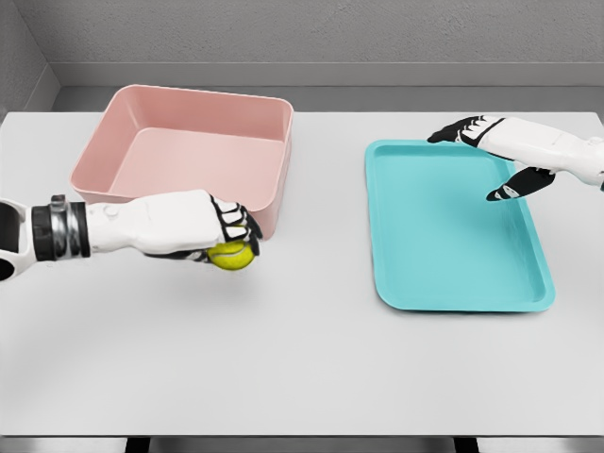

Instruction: Put the tennis from the blue tray into the pink basket with both arms

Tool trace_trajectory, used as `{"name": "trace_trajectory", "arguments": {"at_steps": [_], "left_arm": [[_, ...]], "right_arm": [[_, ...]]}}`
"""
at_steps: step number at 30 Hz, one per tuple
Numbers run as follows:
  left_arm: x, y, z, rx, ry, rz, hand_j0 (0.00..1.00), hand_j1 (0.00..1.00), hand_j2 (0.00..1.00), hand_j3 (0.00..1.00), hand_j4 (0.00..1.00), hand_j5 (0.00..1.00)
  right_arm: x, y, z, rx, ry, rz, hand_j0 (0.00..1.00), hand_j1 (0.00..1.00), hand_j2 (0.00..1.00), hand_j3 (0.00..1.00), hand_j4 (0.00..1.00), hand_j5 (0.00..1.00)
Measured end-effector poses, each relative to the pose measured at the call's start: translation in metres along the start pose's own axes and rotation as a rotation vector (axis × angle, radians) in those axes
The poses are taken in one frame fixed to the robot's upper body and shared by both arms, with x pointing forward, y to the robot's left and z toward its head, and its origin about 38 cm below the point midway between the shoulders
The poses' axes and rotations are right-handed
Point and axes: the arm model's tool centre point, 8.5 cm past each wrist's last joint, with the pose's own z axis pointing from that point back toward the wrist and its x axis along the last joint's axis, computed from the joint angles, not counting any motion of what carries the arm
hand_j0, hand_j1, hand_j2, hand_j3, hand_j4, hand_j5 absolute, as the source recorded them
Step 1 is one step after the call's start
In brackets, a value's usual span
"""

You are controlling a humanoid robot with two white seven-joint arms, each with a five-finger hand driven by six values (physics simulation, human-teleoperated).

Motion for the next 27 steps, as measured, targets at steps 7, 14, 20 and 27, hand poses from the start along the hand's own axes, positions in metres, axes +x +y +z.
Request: {"name": "trace_trajectory", "arguments": {"at_steps": [7, 14, 20, 27], "left_arm": [[-0.004, 0.015, 0.006, 0.025, 0.005, -0.01, 0.36, 0.36, 0.36, 0.36, 0.36, 0.36], [-0.007, 0.027, 0.008, 0.042, 0.006, -0.024, 0.36, 0.36, 0.36, 0.36, 0.36, 0.36], [-0.008, 0.033, 0.009, 0.053, 0.004, -0.03, 0.36, 0.36, 0.36, 0.36, 0.36, 0.36], [-0.015, 0.047, 0.012, 0.068, 0.018, -0.05, 0.36, 0.36, 0.36, 0.36, 0.36, 0.36]], "right_arm": [[0.0, 0.0, 0.0, -0.002, 0.001, 0.0, 1.0, 1.0, 1.0, 1.0, 1.0, 1.0], [0.0, -0.001, 0.0, -0.003, 0.001, 0.001, 1.0, 1.0, 1.0, 1.0, 1.0, 1.0], [0.0, -0.001, 0.001, -0.003, 0.002, 0.001, 1.0, 1.0, 1.0, 1.0, 1.0, 1.0], [-0.016, 0.006, 0.037, 0.012, 0.084, -0.009, 1.0, 1.0, 1.0, 1.0, 1.0, 1.0]]}}
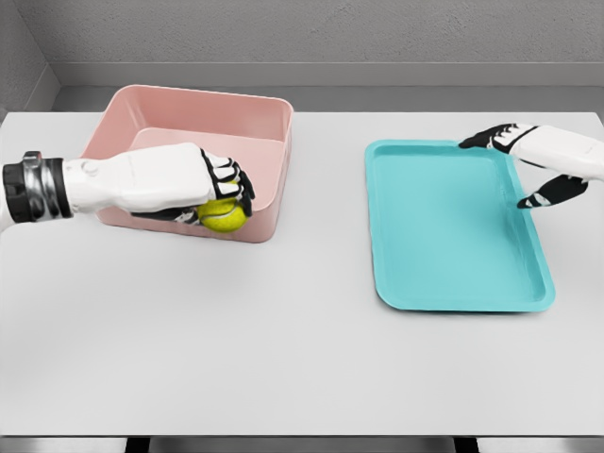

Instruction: Put the tennis from the blue tray into the pink basket with both arms

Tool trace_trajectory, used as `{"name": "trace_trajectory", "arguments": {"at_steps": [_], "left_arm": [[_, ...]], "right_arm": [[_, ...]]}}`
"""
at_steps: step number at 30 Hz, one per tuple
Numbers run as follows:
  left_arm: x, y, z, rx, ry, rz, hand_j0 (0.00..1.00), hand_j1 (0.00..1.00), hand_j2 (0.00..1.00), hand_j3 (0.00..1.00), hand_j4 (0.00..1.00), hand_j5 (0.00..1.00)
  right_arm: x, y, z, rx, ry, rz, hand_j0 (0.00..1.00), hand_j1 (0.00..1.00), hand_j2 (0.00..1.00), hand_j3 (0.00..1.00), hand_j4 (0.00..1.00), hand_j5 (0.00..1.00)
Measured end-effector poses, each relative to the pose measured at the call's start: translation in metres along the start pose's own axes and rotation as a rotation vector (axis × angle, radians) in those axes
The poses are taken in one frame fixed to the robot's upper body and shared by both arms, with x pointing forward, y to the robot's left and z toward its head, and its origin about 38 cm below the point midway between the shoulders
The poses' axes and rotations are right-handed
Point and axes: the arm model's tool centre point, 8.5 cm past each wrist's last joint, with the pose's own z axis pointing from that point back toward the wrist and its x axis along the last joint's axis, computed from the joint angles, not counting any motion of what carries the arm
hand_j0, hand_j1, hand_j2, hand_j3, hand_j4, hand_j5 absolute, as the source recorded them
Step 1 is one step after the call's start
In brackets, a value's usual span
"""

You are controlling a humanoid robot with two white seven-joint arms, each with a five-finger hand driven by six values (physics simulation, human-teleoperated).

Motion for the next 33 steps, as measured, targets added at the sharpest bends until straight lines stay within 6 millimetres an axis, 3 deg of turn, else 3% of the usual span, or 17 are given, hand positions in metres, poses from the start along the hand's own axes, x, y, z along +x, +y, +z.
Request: {"name": "trace_trajectory", "arguments": {"at_steps": [5, 10, 17, 28, 33], "left_arm": [[-0.01, 0.007, 0.003, 0.005, 0.025, -0.009, 0.36, 0.36, 0.36, 0.36, 0.36, 0.36], [-0.021, 0.015, 0.004, 0.016, 0.05, -0.017, 0.36, 0.36, 0.36, 0.36, 0.36, 0.36], [-0.037, 0.019, -0.002, 0.03, 0.081, -0.004, 0.36, 0.36, 0.36, 0.36, 0.36, 0.36], [-0.07, 0.01, -0.018, 0.029, 0.153, 0.036, 0.36, 0.36, 0.36, 0.36, 0.36, 0.36], [-0.087, -0.007, -0.028, 0.01, 0.197, 0.078, 0.37, 0.37, 0.37, 0.37, 0.37, 0.37]], "right_arm": [[-0.002, -0.005, 0.005, -0.006, 0.011, 0.008, 1.0, 1.0, 1.0, 1.0, 1.0, 1.0], [-0.001, 0.017, 0.005, 0.03, 0.007, -0.023, 1.0, 1.0, 1.0, 1.0, 1.0, 1.0], [0.0, 0.017, 0.005, 0.029, 0.005, -0.022, 1.0, 1.0, 1.0, 1.0, 1.0, 1.0], [0.001, 0.016, 0.004, 0.028, 0.002, -0.021, 1.0, 1.0, 1.0, 1.0, 1.0, 1.0], [0.001, 0.016, 0.004, 0.028, 0.0, -0.02, 1.0, 1.0, 1.0, 1.0, 1.0, 1.0]]}}
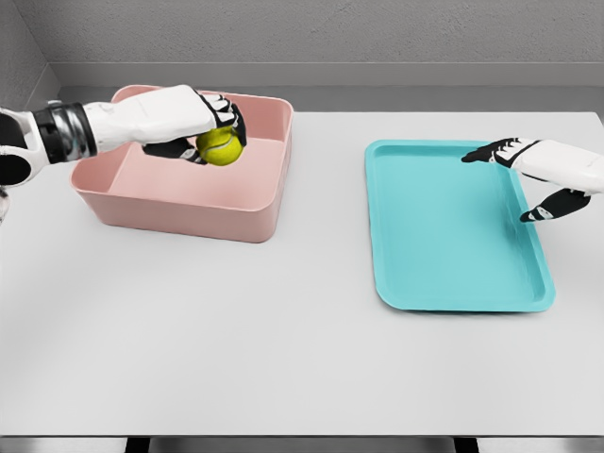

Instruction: Put the tennis from the blue tray into the pink basket with both arms

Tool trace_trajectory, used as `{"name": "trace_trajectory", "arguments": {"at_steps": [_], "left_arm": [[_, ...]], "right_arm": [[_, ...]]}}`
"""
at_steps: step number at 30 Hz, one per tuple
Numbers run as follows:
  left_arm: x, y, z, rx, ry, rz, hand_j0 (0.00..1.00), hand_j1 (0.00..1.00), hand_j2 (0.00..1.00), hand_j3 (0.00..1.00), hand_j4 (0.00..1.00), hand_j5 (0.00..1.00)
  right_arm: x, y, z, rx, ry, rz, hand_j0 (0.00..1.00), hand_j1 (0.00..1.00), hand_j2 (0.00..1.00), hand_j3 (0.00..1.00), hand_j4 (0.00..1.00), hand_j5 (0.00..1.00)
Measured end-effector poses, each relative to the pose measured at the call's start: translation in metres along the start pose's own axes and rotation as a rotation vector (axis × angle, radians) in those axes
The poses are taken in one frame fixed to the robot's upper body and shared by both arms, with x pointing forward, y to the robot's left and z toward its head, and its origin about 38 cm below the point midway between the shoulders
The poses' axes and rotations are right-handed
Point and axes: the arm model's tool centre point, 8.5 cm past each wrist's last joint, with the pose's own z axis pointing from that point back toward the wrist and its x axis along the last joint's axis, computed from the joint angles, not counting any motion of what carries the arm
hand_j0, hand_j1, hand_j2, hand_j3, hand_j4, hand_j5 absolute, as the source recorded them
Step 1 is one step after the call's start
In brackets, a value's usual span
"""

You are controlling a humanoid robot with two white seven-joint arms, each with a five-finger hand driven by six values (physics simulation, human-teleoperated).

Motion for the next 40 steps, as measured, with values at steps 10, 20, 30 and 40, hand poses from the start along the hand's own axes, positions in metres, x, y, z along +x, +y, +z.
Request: {"name": "trace_trajectory", "arguments": {"at_steps": [10, 20, 30, 40], "left_arm": [[-0.025, -0.035, -0.009, -0.069, 0.079, 0.069, 0.74, 0.74, 0.74, 0.74, 0.74, 0.74], [-0.025, -0.032, -0.008, -0.057, 0.081, 0.067, 0.95, 0.95, 0.95, 0.95, 0.95, 0.95], [0.026, -0.016, 0.026, 0.009, -0.083, 0.063, 1.0, 1.0, 1.0, 1.0, 1.0, 1.0], [0.067, -0.019, 0.079, -0.046, -0.158, 0.046, 1.0, 1.0, 1.0, 1.0, 1.0, 1.0]], "right_arm": [[0.0, 0.0, 0.0, 0.0, -0.001, 0.0, 1.0, 1.0, 1.0, 1.0, 1.0, 1.0], [0.0, 0.0, 0.0, -0.001, 0.0, 0.001, 1.0, 1.0, 1.0, 1.0, 1.0, 1.0], [0.0, -0.002, 0.0, -0.004, 0.0, 0.002, 1.0, 1.0, 1.0, 1.0, 1.0, 1.0], [0.004, -0.008, -0.001, -0.013, -0.013, 0.015, 1.0, 1.0, 1.0, 1.0, 1.0, 1.0]]}}
